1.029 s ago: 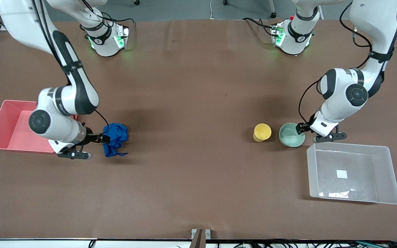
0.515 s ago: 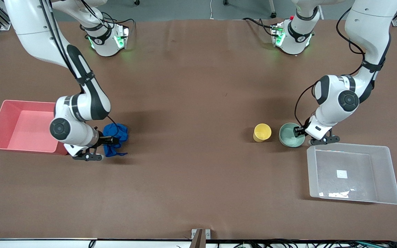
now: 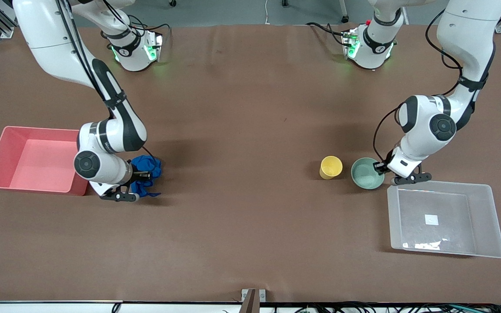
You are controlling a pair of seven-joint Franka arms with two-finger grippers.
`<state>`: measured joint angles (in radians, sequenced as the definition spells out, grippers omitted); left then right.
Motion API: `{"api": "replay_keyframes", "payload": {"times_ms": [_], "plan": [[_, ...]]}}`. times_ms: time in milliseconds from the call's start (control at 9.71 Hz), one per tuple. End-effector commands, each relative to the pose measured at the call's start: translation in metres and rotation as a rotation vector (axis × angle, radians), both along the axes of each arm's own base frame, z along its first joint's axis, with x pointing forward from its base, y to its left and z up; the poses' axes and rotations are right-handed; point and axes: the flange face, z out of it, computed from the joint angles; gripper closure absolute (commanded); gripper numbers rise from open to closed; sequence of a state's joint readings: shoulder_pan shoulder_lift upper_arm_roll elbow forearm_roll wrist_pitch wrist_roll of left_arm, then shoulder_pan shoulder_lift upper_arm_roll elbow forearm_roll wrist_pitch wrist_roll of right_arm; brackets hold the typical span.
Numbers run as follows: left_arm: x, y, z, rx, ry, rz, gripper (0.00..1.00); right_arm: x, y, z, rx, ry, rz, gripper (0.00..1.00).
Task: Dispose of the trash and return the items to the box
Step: 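Carry the cloth over the pink bin while the left gripper lowers the bowl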
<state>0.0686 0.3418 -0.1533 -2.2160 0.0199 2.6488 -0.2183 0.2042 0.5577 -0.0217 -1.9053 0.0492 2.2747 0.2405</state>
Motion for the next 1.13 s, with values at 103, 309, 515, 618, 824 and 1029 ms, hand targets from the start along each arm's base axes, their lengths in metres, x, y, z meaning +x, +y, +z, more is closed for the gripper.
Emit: {"api": "replay_keyframes", "payload": {"times_ms": [103,309,515,618,824,1029], "plan": [[0.014,-0.008,0.07,0.017,0.007,-0.016,0.99,-0.005,-0.001,0.002,-0.033,0.029,-0.015,0.86],[0.042,0.008,0.109,0.028,-0.023,-0.014,0.99,-0.003,-0.007,0.016,-0.033,0.031,-0.027,0.86],[0.07,0.033,0.121,0.036,-0.047,-0.044,0.99,0.002,-0.018,0.042,-0.027,0.012,-0.046,0.86],[0.085,0.054,0.12,0.037,-0.057,-0.062,0.99,0.004,-0.026,0.059,-0.025,0.004,-0.059,0.86],[0.107,0.098,0.111,0.048,-0.074,-0.14,0.99,0.006,-0.048,0.101,-0.018,-0.009,-0.089,0.86],[0.124,0.136,0.097,0.058,-0.084,-0.232,0.99,0.003,-0.082,0.152,-0.009,-0.022,-0.111,0.86]]}}
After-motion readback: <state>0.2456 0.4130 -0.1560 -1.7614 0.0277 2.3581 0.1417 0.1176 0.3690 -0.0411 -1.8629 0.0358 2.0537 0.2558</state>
